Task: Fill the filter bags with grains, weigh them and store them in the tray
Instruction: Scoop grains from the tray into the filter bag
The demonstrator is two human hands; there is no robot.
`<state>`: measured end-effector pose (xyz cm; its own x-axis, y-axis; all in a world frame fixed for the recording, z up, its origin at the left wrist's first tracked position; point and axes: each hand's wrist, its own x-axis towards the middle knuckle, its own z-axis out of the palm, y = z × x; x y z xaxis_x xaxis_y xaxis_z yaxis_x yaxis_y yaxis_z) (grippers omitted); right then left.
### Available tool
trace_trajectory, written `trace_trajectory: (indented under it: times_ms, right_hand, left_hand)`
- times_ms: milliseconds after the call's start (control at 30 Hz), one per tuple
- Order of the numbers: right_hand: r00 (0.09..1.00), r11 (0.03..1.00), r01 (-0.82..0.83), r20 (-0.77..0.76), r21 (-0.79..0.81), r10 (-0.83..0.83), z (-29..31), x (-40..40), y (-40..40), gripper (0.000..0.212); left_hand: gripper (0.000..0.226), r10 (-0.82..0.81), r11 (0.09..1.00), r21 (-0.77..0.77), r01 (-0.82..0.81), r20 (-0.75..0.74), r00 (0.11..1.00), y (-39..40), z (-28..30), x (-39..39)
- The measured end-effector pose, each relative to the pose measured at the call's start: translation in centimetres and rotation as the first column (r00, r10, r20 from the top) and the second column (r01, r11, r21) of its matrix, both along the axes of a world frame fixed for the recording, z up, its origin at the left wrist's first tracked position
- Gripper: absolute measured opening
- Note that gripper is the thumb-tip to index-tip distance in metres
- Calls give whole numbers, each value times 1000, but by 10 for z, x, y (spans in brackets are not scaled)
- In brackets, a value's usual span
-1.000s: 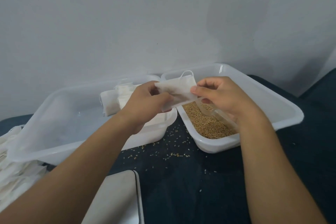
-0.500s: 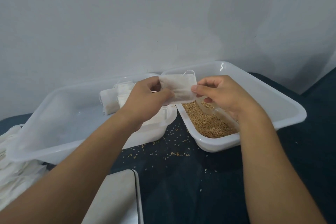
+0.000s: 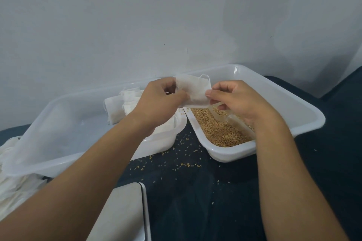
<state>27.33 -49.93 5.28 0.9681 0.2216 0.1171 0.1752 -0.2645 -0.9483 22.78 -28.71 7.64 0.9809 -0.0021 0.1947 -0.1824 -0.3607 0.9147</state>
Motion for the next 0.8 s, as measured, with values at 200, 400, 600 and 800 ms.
trace_trajectory:
  times_ms: [200, 400, 600, 800]
  right_hand:
    - [1000, 1000, 4, -9, 12, -4, 0, 0, -2, 10]
    - [1000, 1000, 7, -18, 19, -6, 1, -2, -2, 11]
    - [1000, 1000, -1, -19, 22, 1, 0, -3, -2, 10]
    - [1000, 998, -16, -14, 63, 17, 1, -2, -1, 15]
  left_hand:
    - [19, -20, 1000, 0, 20, -6, 1000, -2, -1, 0]
    - [19, -24, 1000, -6, 24, 5, 1000, -3, 0, -2]
    - [22, -7, 1000, 0, 7, 7, 1000, -5, 3, -4]
    - [17, -17, 1000, -9, 17, 5, 1000, -3, 3, -8]
